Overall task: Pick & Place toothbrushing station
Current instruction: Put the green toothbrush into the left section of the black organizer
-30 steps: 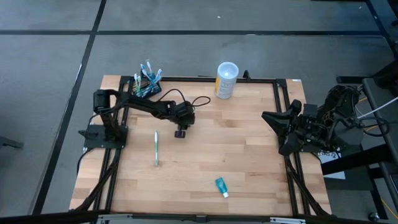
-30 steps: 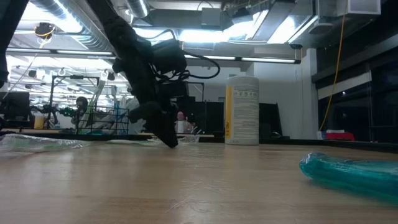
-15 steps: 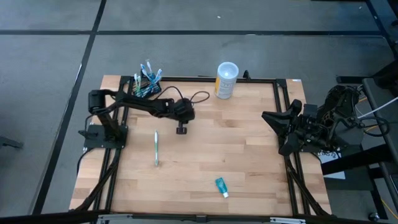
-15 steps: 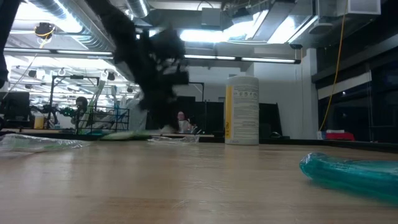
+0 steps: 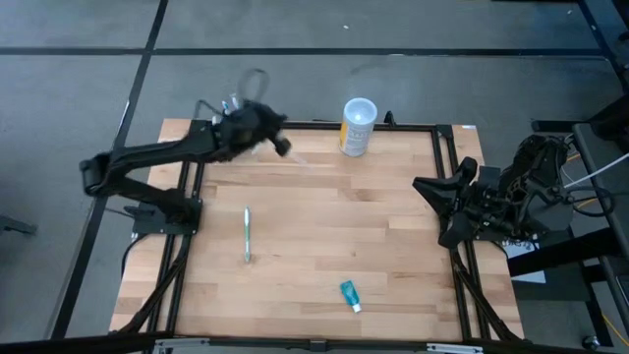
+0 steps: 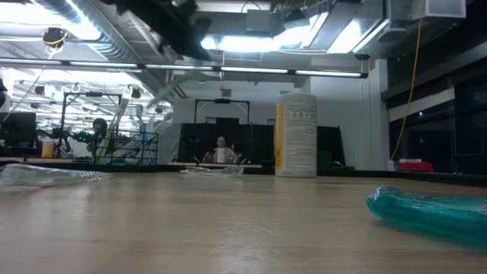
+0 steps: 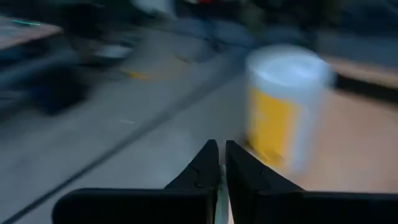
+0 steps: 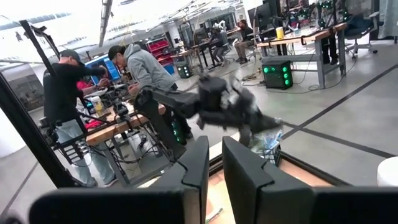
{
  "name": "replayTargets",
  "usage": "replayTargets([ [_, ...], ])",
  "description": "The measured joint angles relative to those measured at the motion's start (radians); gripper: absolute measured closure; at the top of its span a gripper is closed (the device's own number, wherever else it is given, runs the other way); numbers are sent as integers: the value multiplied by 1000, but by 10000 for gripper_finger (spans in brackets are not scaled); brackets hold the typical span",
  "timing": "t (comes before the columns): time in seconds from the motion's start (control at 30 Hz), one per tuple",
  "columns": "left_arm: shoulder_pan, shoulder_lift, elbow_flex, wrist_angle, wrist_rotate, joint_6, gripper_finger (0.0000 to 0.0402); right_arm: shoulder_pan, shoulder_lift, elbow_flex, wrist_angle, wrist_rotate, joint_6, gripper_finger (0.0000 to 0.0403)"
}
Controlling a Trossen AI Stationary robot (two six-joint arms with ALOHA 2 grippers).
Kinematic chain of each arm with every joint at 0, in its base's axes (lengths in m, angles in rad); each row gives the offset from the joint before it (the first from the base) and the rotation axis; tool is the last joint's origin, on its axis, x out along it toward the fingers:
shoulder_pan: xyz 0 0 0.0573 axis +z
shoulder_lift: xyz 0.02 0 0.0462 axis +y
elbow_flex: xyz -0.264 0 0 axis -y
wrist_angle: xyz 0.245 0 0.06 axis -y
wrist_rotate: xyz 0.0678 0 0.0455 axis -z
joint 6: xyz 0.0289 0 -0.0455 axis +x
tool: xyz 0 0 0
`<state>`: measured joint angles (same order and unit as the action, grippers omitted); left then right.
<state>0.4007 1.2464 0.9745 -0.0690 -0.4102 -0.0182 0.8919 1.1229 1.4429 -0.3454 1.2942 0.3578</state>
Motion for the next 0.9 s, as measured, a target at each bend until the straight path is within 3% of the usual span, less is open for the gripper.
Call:
replayTargets([
  [0.3,67,-200,-148,84,-573,-26,394,0,15,0,-11,8,-2,353],
  [0.43,125,-207,-215,269,-644,3,394,0,15,0,0,8,0,353],
  [0.6,185,-191,-265,467,-804,93,394,0,15,0,3,11,29,353],
  [0.9,288,-135,-318,733,-848,180,394,-3,12,0,5,27,77,353],
])
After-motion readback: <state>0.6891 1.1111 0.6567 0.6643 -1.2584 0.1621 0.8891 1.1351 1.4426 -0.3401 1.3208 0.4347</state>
